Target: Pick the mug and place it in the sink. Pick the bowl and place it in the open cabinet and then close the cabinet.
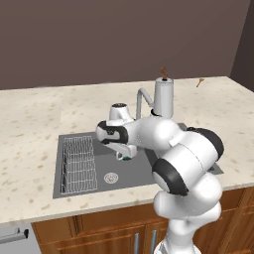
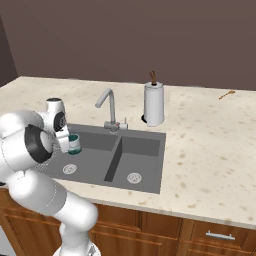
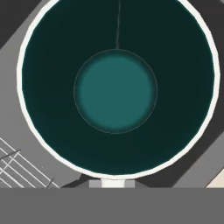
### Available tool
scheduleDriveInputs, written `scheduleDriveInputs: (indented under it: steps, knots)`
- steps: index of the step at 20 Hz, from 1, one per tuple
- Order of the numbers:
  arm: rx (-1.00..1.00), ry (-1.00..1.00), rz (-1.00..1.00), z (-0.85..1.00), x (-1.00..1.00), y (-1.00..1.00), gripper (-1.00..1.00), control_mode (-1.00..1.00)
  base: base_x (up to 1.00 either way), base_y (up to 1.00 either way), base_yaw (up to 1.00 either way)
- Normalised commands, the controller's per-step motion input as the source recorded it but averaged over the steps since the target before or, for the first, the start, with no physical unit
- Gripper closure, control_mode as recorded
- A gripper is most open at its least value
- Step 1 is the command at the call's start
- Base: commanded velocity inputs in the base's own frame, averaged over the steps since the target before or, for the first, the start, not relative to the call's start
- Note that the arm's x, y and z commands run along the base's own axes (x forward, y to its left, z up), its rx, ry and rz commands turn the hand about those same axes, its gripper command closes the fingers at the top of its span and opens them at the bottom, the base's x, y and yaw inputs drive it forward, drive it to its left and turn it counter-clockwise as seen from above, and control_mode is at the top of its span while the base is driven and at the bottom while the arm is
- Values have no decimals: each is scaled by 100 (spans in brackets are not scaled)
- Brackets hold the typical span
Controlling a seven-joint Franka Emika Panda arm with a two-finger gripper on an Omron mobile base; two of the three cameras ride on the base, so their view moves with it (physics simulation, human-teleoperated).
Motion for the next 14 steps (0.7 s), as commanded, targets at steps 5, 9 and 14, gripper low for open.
scheduleDriveInputs:
  steps: [5,9,14]
  knots:
    - [0,0,-1,-23,0,-1,100,-100,0,0,0]
    - [0,0,0,-20,0,-10,100,-100,0,0,0]
    - [0,0,0,-20,0,-11,100,-100,0,0,0]
